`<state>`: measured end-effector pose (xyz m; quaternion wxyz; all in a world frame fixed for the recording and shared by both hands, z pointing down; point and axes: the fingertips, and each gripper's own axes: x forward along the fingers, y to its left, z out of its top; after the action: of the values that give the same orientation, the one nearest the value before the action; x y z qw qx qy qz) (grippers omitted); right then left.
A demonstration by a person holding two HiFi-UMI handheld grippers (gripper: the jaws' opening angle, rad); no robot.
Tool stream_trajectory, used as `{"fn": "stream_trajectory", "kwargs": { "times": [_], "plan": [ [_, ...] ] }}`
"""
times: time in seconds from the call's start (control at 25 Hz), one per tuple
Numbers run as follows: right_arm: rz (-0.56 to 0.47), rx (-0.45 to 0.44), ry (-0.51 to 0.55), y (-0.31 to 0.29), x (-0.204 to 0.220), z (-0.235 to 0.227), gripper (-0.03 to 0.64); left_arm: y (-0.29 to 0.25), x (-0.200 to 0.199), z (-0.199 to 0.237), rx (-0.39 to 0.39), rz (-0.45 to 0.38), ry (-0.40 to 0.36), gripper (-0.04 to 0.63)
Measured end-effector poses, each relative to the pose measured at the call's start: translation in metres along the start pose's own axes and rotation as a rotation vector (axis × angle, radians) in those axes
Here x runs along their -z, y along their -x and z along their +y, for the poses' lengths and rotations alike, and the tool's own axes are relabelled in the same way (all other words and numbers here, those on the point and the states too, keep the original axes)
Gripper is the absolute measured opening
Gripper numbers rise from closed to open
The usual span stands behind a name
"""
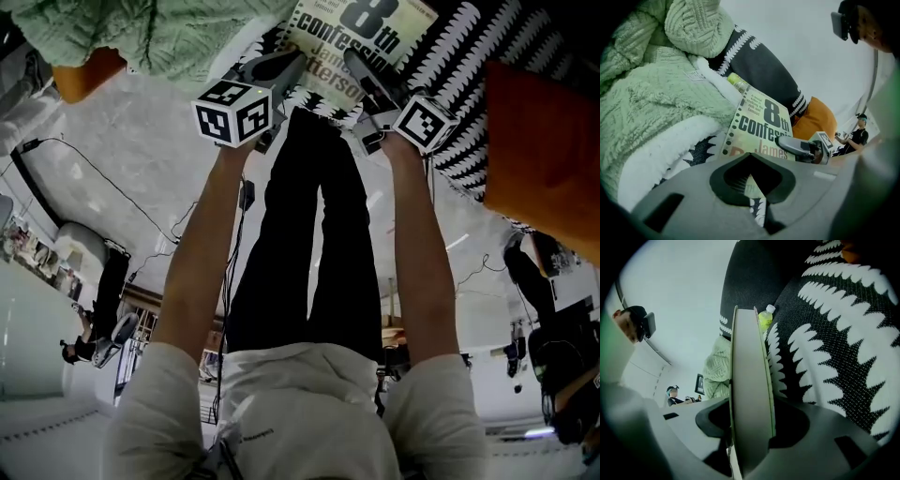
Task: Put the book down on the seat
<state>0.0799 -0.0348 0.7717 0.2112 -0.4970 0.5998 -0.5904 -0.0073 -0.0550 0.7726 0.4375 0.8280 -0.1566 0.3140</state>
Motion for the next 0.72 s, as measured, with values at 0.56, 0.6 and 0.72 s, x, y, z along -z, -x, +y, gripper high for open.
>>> {"fn": "stream_trajectory", "kwargs": {
  "times": [0.56,0.6,0.72],
  "plan": [
    [0.015,0.140,0.045,0.048,0.007,-0.008,0.192,-0.001,0.003,0.001,-0.003,0.041,-0.097,0.008],
    [0.018,0.140,0.050,0.049,0.009,-0.006,0.179,-0.001,0.005,0.000,-0.008,0.063,-0.138,0.008],
    [0.011,0.139,0.063,0.051,0.009,0.004,0.167,-0.004,0.005,-0.005,-0.029,0.118,-0.216,0.008]
  ]
}}
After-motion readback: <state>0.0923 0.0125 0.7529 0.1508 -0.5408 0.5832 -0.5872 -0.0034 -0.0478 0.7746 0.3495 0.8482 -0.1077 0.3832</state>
